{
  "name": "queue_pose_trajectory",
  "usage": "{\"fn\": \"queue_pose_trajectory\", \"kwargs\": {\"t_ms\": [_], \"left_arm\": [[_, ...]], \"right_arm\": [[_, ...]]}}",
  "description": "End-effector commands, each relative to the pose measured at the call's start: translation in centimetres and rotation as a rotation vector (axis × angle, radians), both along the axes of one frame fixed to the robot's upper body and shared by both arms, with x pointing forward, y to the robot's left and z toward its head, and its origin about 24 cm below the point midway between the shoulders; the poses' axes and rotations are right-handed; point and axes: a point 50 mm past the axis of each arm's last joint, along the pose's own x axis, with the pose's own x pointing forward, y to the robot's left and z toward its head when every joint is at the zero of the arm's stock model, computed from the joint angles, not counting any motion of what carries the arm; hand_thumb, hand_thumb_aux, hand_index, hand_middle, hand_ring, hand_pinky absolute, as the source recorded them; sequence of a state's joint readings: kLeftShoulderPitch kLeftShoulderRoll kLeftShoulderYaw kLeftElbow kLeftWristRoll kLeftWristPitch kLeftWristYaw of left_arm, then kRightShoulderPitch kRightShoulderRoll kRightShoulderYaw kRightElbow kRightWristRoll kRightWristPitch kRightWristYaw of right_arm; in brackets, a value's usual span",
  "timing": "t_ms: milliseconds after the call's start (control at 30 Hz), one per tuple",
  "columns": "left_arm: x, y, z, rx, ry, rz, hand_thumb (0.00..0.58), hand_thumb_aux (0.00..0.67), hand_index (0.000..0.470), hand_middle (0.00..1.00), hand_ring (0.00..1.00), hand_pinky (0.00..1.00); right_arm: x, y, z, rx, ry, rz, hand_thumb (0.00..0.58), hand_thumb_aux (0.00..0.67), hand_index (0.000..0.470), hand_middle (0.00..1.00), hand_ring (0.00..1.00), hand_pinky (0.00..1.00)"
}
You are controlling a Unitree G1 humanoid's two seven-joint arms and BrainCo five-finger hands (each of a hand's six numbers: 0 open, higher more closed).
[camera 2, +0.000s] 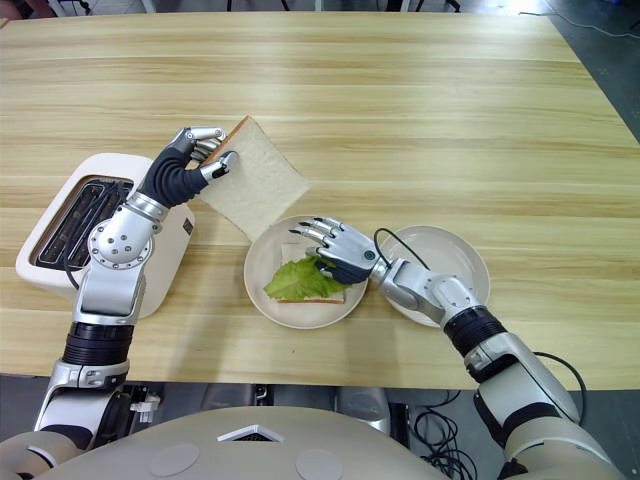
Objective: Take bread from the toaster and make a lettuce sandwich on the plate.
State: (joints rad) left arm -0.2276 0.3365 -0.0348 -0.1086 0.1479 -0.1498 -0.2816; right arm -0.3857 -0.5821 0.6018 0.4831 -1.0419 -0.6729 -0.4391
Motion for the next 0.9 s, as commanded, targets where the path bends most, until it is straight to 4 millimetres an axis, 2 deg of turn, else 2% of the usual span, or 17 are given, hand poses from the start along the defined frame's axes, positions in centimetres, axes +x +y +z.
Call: {"fn": "queue_pose_trajectory", "kwargs": {"t_ms": [33, 300, 400, 433, 467, 500, 533, 567, 667, 900], "left_arm": [[0.2, -0.1, -0.4, 0.007, 0.01, 0.0, 0.577, 0.623, 0.428, 1.0, 1.0, 1.0], [0.3, -0.2, -0.9, 0.009, 0.021, 0.004, 0.577, 0.623, 0.428, 1.0, 1.0, 1.0], [0.3, -0.2, -1.0, 0.011, 0.023, 0.003, 0.578, 0.628, 0.431, 1.0, 1.0, 1.0], [0.3, -0.2, -1.0, 0.012, 0.024, 0.004, 0.578, 0.628, 0.431, 1.0, 1.0, 1.0], [0.3, -0.2, -1.1, 0.013, 0.025, 0.004, 0.577, 0.625, 0.429, 1.0, 1.0, 1.0], [0.3, -0.2, -1.1, 0.014, 0.026, 0.005, 0.578, 0.628, 0.431, 1.0, 1.0, 1.0], [0.3, -0.2, -1.2, 0.014, 0.028, 0.005, 0.578, 0.628, 0.431, 1.0, 1.0, 1.0], [0.3, -0.2, -1.3, 0.016, 0.031, 0.005, 0.578, 0.628, 0.431, 1.0, 1.0, 1.0], [0.3, -0.3, -1.5, 0.02, 0.041, -0.003, 0.574, 0.604, 0.415, 1.0, 1.0, 1.0], [0.2, -0.6, -1.7, 0.025, 0.048, -0.024, 0.575, 0.607, 0.417, 1.0, 1.0, 1.0]], "right_arm": [[0.3, 0.1, -0.1, -0.001, 0.012, -0.006, 0.58, 0.67, 0.46, 0.0, 0.0, 0.0], [0.7, 0.7, -0.5, 0.009, 0.03, 0.002, 0.58, 0.67, 0.46, 0.0, 0.0, 0.0], [0.8, 0.8, -0.5, 0.014, 0.033, 0.002, 0.578, 0.636, 0.437, 0.0, 0.0, 0.0], [0.8, 0.9, -0.5, 0.015, 0.033, 0.003, 0.56, 0.547, 0.375, 0.0, 0.0, 0.0], [0.8, 0.9, -0.5, 0.015, 0.033, 0.003, 0.548, 0.512, 0.352, 0.0, 0.0, 0.0], [0.9, 0.9, -0.5, 0.015, 0.033, 0.004, 0.34, 0.239, 0.164, 0.0, 0.0, 0.0], [0.9, 0.9, -0.5, 0.017, 0.033, 0.003, 0.34, 0.239, 0.164, 0.0, 0.0, 0.0], [0.9, 0.9, -0.6, 0.016, 0.033, 0.001, 0.0, 0.0, 0.0, 0.0, 0.0, 0.0], [1.0, 0.9, -0.5, 0.019, 0.028, -0.005, 0.0, 0.0, 0.0, 0.0, 0.0, 0.0], [1.4, 0.8, -0.1, 0.029, 0.014, -0.015, 0.0, 0.0, 0.0, 0.0, 0.0, 0.0]]}}
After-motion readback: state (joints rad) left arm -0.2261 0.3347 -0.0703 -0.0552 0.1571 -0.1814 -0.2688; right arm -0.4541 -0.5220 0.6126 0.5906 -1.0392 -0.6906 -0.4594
